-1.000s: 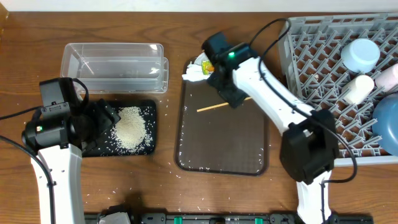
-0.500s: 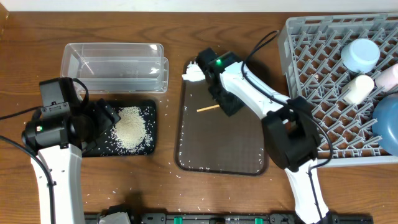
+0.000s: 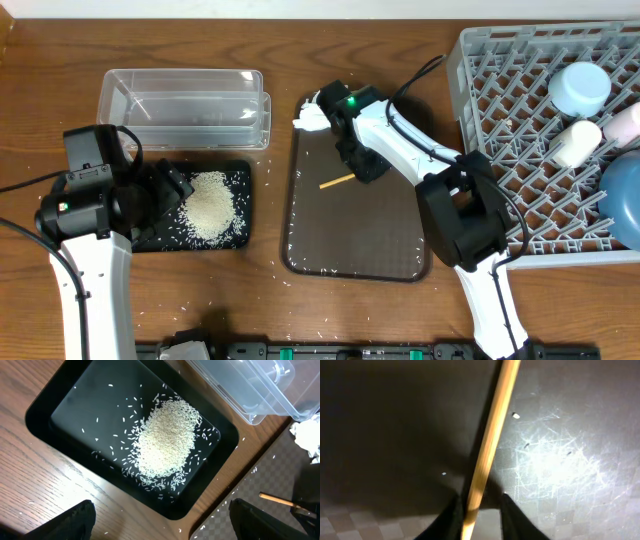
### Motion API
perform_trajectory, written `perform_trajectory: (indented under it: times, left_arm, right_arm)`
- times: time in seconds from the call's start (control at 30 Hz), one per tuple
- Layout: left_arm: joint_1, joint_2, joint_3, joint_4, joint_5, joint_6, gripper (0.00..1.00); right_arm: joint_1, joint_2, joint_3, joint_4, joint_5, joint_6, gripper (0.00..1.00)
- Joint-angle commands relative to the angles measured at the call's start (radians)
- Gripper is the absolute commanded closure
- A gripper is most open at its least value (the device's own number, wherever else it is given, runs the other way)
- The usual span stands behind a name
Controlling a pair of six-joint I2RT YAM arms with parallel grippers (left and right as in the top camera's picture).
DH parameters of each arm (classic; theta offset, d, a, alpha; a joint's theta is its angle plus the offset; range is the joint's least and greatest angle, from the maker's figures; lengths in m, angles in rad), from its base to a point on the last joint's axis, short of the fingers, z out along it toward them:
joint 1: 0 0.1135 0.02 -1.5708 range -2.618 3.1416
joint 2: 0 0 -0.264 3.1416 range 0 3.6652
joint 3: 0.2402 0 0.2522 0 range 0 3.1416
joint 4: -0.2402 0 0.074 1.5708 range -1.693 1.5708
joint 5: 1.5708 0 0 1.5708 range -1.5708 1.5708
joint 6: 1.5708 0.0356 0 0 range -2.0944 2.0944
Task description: Sort waste into correct bins and load items into the dishwasher rack
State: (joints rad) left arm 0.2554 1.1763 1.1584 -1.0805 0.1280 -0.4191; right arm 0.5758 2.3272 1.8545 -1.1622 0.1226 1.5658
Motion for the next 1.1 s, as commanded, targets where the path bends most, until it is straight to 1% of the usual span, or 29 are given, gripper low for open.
perform_trajectory:
  times: [0.0, 0.03, 0.07, 0.17, 0.3, 0.4, 0.53, 0.57, 0.8, 0.93, 1.07]
  left_arm:
    - [0.006, 0.000, 0.013, -0.004, -0.002, 0.002, 0.12]
    - [0.006, 0.000, 0.013, -0.004, -0.002, 0.002, 0.12]
    - [0.006, 0.000, 0.013, -0.004, -0.002, 0.002, 0.11]
    - [0.006, 0.000, 0.013, -0.004, -0.002, 0.002, 0.12]
    - [0.006, 0.000, 0.013, -0.004, -0.002, 0.002, 0.12]
    - [0.006, 0.000, 0.013, -0.004, -0.002, 0.002, 0.12]
    - [0.006, 0.000, 0.013, -0.004, -0.002, 0.002, 0.12]
    - [0.006, 0.000, 0.013, -0.004, -0.002, 0.002, 0.12]
    - [0.006, 0.000, 0.013, -0.004, -0.002, 0.002, 0.11]
    - [0.006, 0.000, 0.013, -0.004, -0.002, 0.002, 0.12]
    - [0.006, 0.000, 0.013, -0.004, -0.002, 0.002, 0.12]
  right_arm:
    - [-0.008, 0.025, -0.006, -0.009, -0.003, 0.008, 0.89]
    - [-0.011, 0.024, -0.006, -0.012, -0.008, 0.008, 0.92]
    - [-0.015, 0.023, -0.006, -0.018, -0.016, 0.008, 0.99]
    - [-0.039, 0.007, -0.006, -0.043, -0.021, -0.005, 0.99]
    - [-0.098, -0.050, -0.005, -0.037, -0.006, -0.143, 0.99]
    - [-0.150, -0.119, -0.005, 0.001, 0.013, -0.328, 0.99]
    - [-0.232, -0.245, -0.005, 0.082, 0.018, -0.672, 0.99]
    - [-0.248, -0.272, -0.005, 0.094, 0.018, -0.732, 0.99]
    - [-0.384, -0.449, -0.005, 0.150, 0.031, -1.120, 0.99]
    - [-0.452, -0.472, -0.005, 0.175, 0.031, -1.313, 0.99]
    - [-0.508, -0.461, -0.005, 0.178, 0.030, -1.445, 0.99]
